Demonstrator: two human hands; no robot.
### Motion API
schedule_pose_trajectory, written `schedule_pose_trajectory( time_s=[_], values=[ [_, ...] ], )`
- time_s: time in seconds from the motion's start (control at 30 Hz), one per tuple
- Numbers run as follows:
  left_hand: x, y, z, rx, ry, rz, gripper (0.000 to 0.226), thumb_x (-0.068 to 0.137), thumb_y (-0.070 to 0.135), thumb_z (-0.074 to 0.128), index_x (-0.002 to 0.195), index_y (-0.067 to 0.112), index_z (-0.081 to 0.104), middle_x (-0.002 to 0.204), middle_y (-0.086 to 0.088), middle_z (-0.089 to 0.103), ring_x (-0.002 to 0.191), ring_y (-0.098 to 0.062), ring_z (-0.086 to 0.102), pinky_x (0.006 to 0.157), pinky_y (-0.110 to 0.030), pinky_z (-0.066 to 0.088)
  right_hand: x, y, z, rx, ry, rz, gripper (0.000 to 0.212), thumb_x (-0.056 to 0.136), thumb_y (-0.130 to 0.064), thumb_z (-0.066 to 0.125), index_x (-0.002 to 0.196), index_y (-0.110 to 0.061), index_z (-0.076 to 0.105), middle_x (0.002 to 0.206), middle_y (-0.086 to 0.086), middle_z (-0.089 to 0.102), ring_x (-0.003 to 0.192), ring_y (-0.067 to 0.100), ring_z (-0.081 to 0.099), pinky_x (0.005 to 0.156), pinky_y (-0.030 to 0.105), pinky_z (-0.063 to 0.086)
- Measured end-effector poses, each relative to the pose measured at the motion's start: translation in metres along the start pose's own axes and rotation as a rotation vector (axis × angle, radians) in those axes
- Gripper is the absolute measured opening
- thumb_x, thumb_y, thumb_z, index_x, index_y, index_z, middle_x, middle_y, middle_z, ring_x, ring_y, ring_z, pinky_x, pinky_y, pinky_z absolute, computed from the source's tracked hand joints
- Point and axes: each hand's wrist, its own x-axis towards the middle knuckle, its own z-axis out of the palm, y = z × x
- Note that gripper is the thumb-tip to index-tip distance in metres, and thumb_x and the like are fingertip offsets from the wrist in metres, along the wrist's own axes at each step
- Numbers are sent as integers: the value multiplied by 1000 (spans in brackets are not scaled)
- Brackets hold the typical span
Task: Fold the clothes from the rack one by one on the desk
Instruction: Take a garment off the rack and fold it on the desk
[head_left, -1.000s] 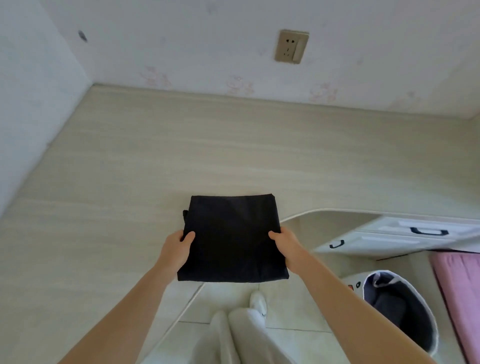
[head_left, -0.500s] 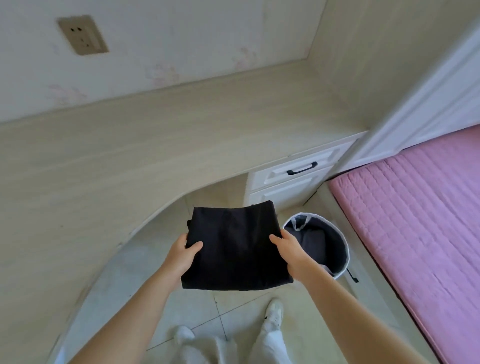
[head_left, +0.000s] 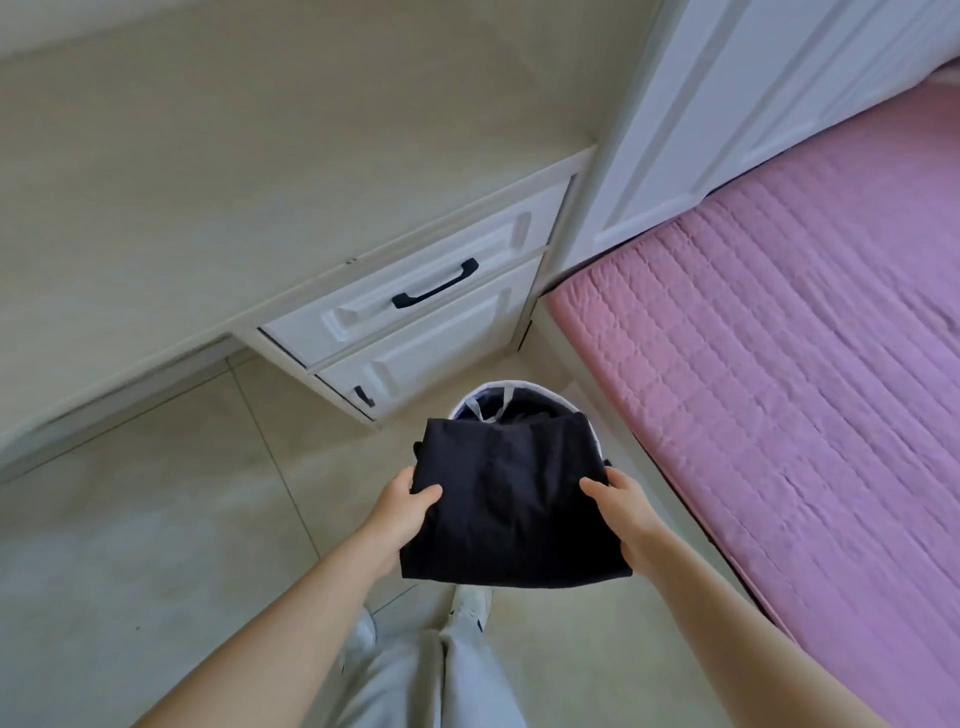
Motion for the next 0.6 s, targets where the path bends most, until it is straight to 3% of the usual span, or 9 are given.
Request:
schedule_pose_trajectory(
  time_s=[0.1, 0.2, 0.37, 0.6],
  values=[
    [57, -17, 35, 25, -10, -21, 16, 99, 15, 49, 113, 23, 52, 108, 5, 64, 99, -14, 61, 72, -25, 47, 62, 18, -8, -34, 23, 23, 18, 97, -18, 49, 114, -20, 56, 104, 3, 66, 93, 23, 66, 87, 40, 53],
    [101, -34, 56, 38, -9, -59, 20, 97, 16, 51, 116, 21, 53, 113, 2, 64, 101, -17, 61, 78, -29, 49, 114, 34, -10, -77, 35, 49, 16, 97, -19, 48, 110, -19, 57, 101, 4, 66, 92, 25, 65, 90, 42, 52],
    [172, -56, 83, 62, 14, -92, 30, 94, 11, 56, 124, 18, 53, 116, -1, 63, 96, -17, 60, 76, -30, 46, 202, 55, 2, -174, 34, 44, 21, 96, -19, 49, 115, -14, 57, 105, 5, 64, 97, 28, 62, 93, 40, 50],
    [225, -75, 95, 55, 114, 91, 52, 96, 4, 51, 142, 24, 37, 128, 5, 53, 113, -17, 54, 95, -33, 45, 265, 70, 23, -216, 99, -265, 28, 97, -21, 49, 123, -24, 55, 113, -8, 65, 104, 16, 60, 95, 36, 47]
  ],
)
